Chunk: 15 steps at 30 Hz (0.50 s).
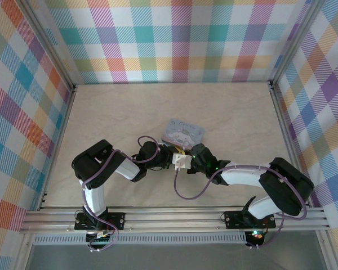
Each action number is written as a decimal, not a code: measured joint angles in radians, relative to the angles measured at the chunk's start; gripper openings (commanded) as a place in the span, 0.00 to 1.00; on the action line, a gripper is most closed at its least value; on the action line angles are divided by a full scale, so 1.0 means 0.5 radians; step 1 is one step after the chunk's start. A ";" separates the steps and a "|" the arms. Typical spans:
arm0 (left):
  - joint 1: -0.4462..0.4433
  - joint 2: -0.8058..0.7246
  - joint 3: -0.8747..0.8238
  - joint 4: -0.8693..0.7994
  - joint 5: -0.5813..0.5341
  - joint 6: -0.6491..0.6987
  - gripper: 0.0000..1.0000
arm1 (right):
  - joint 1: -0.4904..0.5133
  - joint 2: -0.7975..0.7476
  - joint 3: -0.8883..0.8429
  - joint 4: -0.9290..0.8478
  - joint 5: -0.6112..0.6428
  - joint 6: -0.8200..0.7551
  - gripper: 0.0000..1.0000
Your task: Unlock a padlock with a key
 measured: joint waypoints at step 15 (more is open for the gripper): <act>0.000 0.000 0.002 0.000 -0.037 -0.002 0.00 | 0.017 0.014 0.000 0.018 0.056 0.108 0.01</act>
